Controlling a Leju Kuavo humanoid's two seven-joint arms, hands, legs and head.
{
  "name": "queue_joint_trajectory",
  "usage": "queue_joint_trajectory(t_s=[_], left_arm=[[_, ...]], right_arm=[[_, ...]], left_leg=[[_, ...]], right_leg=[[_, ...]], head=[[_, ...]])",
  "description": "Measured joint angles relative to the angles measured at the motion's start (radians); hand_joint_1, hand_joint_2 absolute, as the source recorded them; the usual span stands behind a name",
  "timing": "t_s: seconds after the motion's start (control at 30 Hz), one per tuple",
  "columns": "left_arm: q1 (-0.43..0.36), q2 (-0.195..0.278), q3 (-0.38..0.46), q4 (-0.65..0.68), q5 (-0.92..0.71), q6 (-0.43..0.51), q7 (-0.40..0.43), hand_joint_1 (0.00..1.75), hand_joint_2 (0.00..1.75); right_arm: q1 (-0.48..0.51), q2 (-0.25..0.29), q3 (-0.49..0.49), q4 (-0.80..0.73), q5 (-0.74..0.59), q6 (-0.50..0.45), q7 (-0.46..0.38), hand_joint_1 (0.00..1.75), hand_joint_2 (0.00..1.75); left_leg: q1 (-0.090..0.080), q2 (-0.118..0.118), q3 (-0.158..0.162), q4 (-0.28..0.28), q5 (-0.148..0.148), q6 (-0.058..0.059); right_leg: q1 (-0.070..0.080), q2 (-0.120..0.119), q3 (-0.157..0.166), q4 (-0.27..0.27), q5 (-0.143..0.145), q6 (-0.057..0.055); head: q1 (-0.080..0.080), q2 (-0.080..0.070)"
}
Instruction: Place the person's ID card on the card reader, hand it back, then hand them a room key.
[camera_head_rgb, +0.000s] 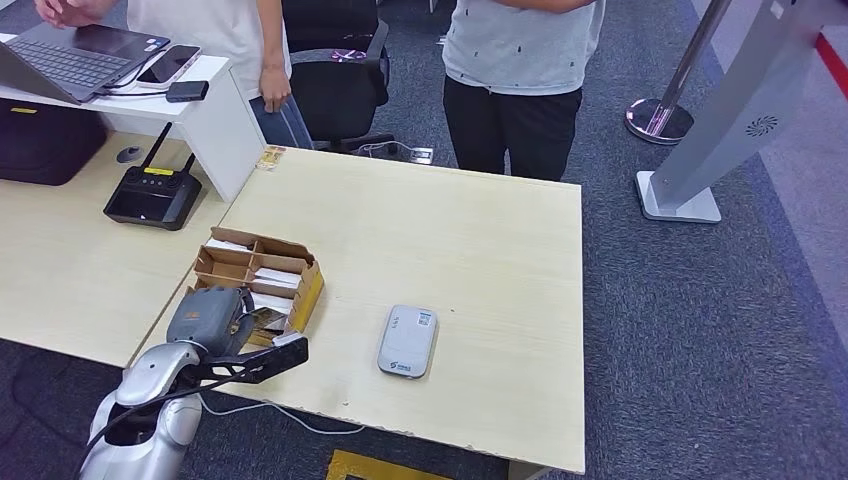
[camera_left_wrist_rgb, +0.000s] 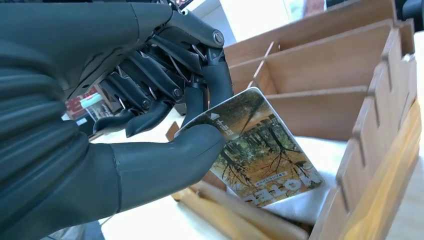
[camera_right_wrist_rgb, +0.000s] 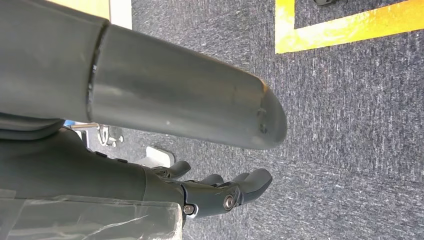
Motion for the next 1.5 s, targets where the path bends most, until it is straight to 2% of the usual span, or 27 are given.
queue_joint_trajectory(t_s=[0.17,0.57,1.1,1.3,1.5], left_arm=[[-0.049,0.007,0.0,-0.006,0.021,0.007,-0.006,1.75,1.75],[-0.217,0.058,0.015,-0.019,0.073,-0.022,-0.024,1.75,1.75],[-0.246,0.074,0.017,-0.024,0.094,-0.032,-0.024,1.75,1.75],[-0.342,0.109,0.054,-0.024,0.185,-0.101,-0.015,1.75,1.75],[-0.461,0.119,0.126,0.031,0.105,-0.102,0.014,1.75,1.75]], right_arm=[[0.0,0.0,0.0,0.0,0.002,0.001,-0.004,0.0,0.0],[0.0,0.001,0.0,0.0,0.003,0.006,-0.008,0.0,0.0],[0.0,0.002,0.0,0.0,0.003,0.01,-0.006,0.0,0.0],[0.0,0.002,0.0,0.001,0.006,0.013,-0.008,0.0,0.0],[-0.004,0.01,0.0,0.003,0.037,0.017,-0.014,0.0,0.0]], left_leg=[[0.0,0.0,0.0,0.0,0.0,0.0],[0.0,0.0,0.0,0.0,0.0,0.0],[0.0,0.0,0.0,0.0,0.0,0.0],[0.0,0.0,0.0,0.0,0.001,-0.001],[0.0,0.0,0.0,0.0,0.001,-0.001]], right_leg=[[0.0,0.0,0.0,0.0,0.0,0.0],[0.0,0.0,0.0,0.0,0.0,0.0],[0.0,0.0,0.0,0.0,0.0,0.0],[0.0,0.0,0.0,0.001,0.0,0.0],[0.0,0.0,0.0,0.001,0.0,0.0]], head=[[0.0,0.0],[0.0,0.0],[0.0,0.0],[0.0,0.0],[0.0,0.0]])
